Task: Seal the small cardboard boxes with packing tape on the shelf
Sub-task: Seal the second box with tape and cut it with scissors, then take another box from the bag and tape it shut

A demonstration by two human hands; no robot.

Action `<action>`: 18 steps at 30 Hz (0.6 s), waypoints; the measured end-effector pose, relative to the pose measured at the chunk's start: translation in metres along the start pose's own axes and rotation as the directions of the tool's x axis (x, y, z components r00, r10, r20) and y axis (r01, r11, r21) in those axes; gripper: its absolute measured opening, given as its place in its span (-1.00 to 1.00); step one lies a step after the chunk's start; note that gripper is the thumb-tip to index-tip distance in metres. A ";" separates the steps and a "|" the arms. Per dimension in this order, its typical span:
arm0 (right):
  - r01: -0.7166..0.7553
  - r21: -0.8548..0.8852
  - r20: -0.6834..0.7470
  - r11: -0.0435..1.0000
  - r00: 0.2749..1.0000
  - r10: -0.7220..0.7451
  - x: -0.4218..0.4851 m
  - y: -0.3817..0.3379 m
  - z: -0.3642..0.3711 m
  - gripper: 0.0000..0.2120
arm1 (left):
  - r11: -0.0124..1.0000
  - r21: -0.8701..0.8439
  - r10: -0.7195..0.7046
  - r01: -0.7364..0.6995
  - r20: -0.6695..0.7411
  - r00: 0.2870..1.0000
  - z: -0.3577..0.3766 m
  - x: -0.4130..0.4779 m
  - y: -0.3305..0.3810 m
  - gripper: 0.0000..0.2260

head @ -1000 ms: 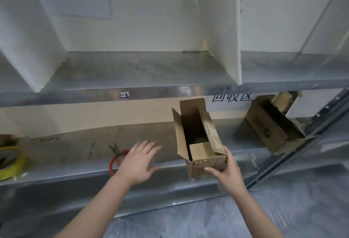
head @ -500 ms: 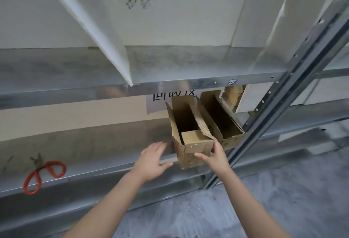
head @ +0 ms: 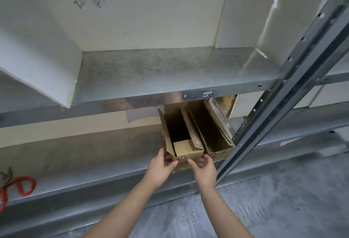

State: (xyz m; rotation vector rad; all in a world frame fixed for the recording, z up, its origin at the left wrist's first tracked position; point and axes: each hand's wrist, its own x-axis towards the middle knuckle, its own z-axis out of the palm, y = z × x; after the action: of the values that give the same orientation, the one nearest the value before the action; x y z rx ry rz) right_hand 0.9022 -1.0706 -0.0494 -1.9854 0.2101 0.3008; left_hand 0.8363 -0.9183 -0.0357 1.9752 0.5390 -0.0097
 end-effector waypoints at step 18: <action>0.238 -0.245 0.071 0.940 0.971 -0.228 -0.015 -0.002 -0.030 -0.35 | 0.871 0.479 0.136 -0.111 -0.019 0.990 -0.018 0.004 -0.001 -0.34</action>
State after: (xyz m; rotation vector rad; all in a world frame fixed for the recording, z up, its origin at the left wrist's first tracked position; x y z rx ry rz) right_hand 0.8921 -1.0975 -0.0313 -2.2283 -0.0968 0.2237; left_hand 0.8357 -0.9013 -0.0295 2.4987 0.4723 -0.0117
